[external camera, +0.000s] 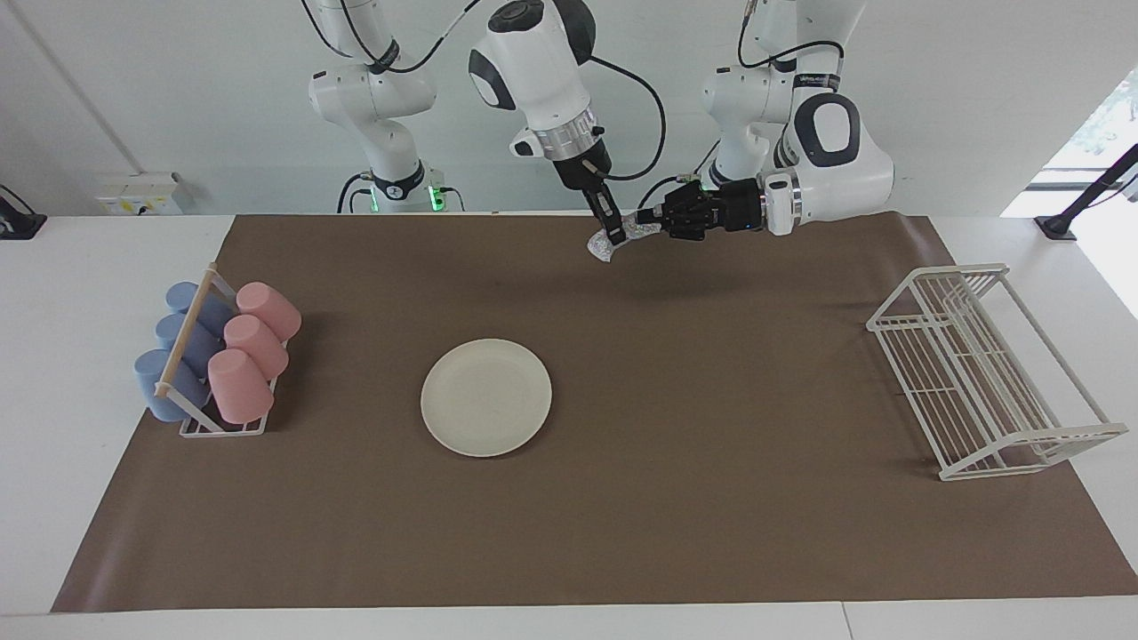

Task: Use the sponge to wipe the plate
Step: 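Lower the scrubber onto the plate with the right gripper while the left withdraws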

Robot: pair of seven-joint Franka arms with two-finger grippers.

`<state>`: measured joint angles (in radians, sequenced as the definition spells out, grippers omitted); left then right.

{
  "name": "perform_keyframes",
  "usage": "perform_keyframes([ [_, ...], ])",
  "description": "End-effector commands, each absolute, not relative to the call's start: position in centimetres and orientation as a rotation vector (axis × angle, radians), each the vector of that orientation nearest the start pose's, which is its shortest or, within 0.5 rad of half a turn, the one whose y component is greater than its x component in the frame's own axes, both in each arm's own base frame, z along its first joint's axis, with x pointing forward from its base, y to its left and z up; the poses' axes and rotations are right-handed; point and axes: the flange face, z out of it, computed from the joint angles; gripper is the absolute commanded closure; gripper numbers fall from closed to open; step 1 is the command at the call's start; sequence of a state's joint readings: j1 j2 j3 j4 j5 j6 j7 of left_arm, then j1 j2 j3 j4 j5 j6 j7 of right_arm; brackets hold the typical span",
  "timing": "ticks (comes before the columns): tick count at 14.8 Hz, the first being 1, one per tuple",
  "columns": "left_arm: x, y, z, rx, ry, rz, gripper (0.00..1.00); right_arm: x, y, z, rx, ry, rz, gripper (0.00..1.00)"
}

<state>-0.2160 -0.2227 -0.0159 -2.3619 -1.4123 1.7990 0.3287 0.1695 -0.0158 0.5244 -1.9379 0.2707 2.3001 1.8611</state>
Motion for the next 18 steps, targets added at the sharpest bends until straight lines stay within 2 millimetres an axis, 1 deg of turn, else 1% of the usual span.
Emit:
perform_keyframes([
  [1, 42.6, -18.5, 45.7, 1.844, 0.077, -0.243, 0.00, 47.2, 35.2, 50.8, -2.176, 1.642, 0.149, 1.00],
  [2, 42.6, -18.5, 45.8, 1.844, 0.078, -0.243, 0.00, 48.9, 33.6, 49.3, -2.189, 1.644, 0.156, 1.00],
  [4, 42.7, -18.4, 45.8, 1.847, 0.082, -0.241, 0.00, 51.6, 30.7, 46.2, -2.224, 1.633, 0.173, 1.00],
  [5, 42.7, -18.3, 45.8, 1.849, 0.082, -0.240, 0.00, 52.9, 29.1, 44.3, -2.248, 1.620, 0.185, 1.00],
  [6, 42.7, -18.2, 45.7, 1.853, 0.082, -0.239, 0.00, 53.8, 27.5, 42.7, -2.255, 1.590, 0.152, 1.00],
  [7, 42.9, -17.8, 45.7, 1.853, 0.090, -0.232, 0.00, 54.1, 25.3, 40.6, -2.259, 1.584, 0.116, 1.00],
  [8, 43.0, -17.7, 45.8, 1.857, 0.090, -0.229, 0.00, 54.4, 23.6, 39.2, -2.263, 1.579, 0.091, 1.00],
  [10, 43.2, -17.6, 46.0, 1.880, 0.076, -0.222, 0.00, 54.7, 23.3, 36.5, -2.282, 1.554, 0.103, 1.00],
  [12, 43.5, -16.6, 46.0, 1.933, 0.060, -0.215, 0.00, 54.9, 23.9, 33.9, -2.274, 1.555, 0.127, 1.00],
  [13, 43.9, -15.8, 45.9, 1.967, 0.061, -0.203, 0.00, 55.1, 23.9, 33.2, -2.267, 1.558, 0.132, 1.00],
  [15, 44.2, -15.1, 45.5, 2.083, 0.060, -0.213, 0.00, 55.1, 23.8, 31.7, -2.309, 1.512, 0.150, 1.00],
  [16, 44.2, -14.7, 45.2, 2.154, 0.063, -0.225, 0.00, 55.3, 23.1, 30.3, -2.337, 1.480, 0.162, 1.00],
  [17, 44.2, -14.3, 44.9, 2.203, 0.057, -0.236, 0.00, 55.5, 22.8, 29.3, -2.338, 1.472, 0.161, 1.00],
  [18, 44.2, -13.5, 44.7, 2.261, 0.050, -0.239, 0.00, 55.7, 22.6, 28.8, -2.329, 1.468, 0.149, 1.00],
])
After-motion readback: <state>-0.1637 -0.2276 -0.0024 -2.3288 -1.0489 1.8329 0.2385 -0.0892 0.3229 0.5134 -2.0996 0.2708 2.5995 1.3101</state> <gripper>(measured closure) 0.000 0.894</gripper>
